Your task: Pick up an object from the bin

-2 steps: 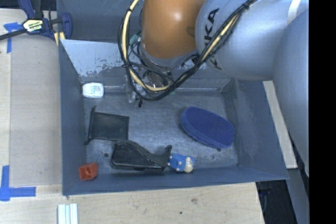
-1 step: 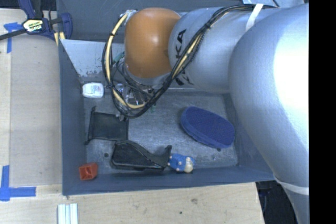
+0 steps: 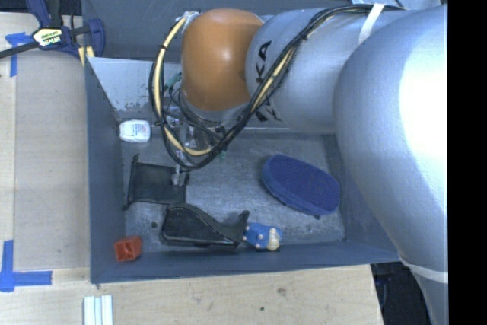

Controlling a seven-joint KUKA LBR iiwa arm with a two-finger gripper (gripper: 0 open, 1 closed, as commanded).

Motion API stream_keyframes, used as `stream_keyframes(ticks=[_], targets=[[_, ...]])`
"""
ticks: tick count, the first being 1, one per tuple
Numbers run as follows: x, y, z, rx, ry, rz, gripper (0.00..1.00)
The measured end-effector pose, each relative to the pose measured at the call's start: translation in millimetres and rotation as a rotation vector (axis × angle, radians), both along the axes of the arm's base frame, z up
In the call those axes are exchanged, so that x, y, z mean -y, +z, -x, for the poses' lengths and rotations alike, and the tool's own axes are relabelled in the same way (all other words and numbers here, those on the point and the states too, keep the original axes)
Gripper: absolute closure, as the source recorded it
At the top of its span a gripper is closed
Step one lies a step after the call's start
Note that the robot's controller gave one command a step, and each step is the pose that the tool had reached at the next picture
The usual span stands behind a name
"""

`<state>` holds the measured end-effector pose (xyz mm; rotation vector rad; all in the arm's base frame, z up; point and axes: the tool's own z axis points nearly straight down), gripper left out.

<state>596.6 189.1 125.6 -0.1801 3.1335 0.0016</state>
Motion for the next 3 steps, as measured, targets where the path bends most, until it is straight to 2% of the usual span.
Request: stream_keyframes(ticks=[1,2,3], targets=[[0,-58,-6.6,-0.005,0.026,0.002,0.00],[0,-54,-8.3,0.000,0.024,0.000,1.00],[-16,111,9.2,0.009,0.077,-0.003,1.00]])
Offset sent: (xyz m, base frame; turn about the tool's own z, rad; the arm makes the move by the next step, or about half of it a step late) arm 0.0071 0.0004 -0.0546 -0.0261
